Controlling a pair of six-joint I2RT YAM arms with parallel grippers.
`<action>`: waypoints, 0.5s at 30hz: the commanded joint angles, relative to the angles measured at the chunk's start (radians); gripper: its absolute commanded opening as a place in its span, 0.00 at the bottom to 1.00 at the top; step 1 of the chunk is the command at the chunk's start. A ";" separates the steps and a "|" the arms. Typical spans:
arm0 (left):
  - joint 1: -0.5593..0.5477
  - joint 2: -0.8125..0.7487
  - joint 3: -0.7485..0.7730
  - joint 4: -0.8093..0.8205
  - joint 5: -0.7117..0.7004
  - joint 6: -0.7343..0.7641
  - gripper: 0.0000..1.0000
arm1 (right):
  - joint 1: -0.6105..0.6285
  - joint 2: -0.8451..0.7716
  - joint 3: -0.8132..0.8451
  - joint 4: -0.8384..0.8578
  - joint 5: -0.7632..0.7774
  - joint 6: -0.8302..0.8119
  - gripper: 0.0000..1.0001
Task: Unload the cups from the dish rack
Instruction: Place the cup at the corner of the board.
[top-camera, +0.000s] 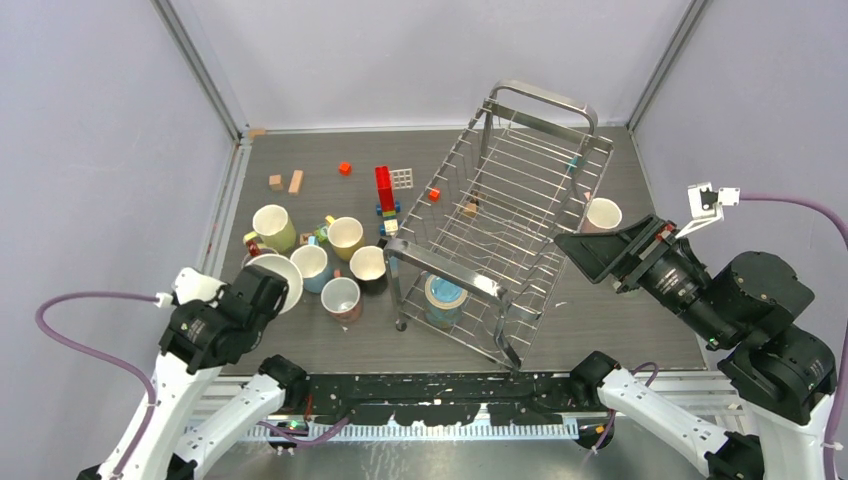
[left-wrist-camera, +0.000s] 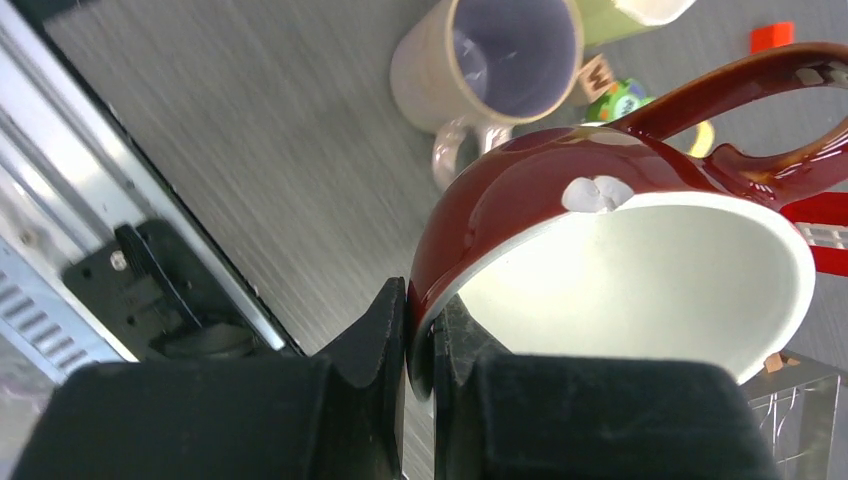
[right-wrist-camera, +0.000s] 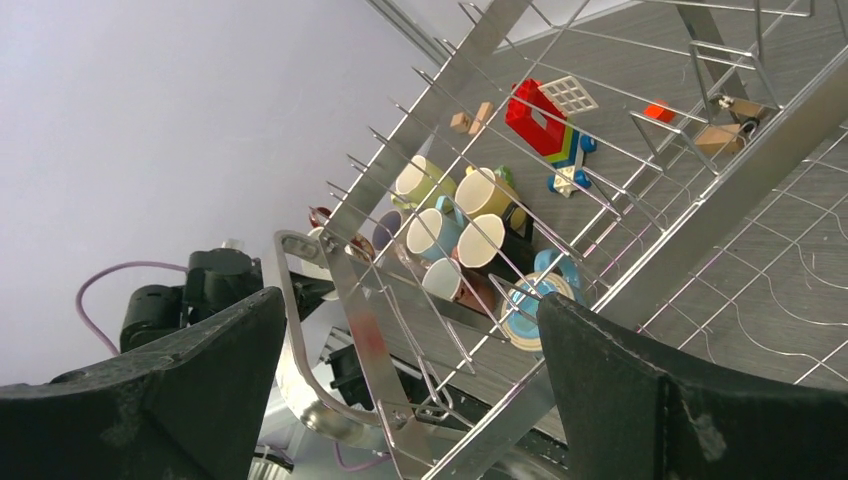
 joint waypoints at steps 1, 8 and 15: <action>0.002 -0.051 -0.087 -0.076 0.027 -0.285 0.00 | 0.005 -0.015 -0.021 0.006 -0.008 -0.005 1.00; 0.002 -0.044 -0.153 -0.153 0.062 -0.449 0.00 | 0.004 -0.033 -0.053 -0.018 0.031 -0.005 1.00; 0.002 -0.014 -0.231 -0.120 0.127 -0.520 0.00 | 0.004 -0.033 -0.077 -0.027 0.042 -0.004 1.00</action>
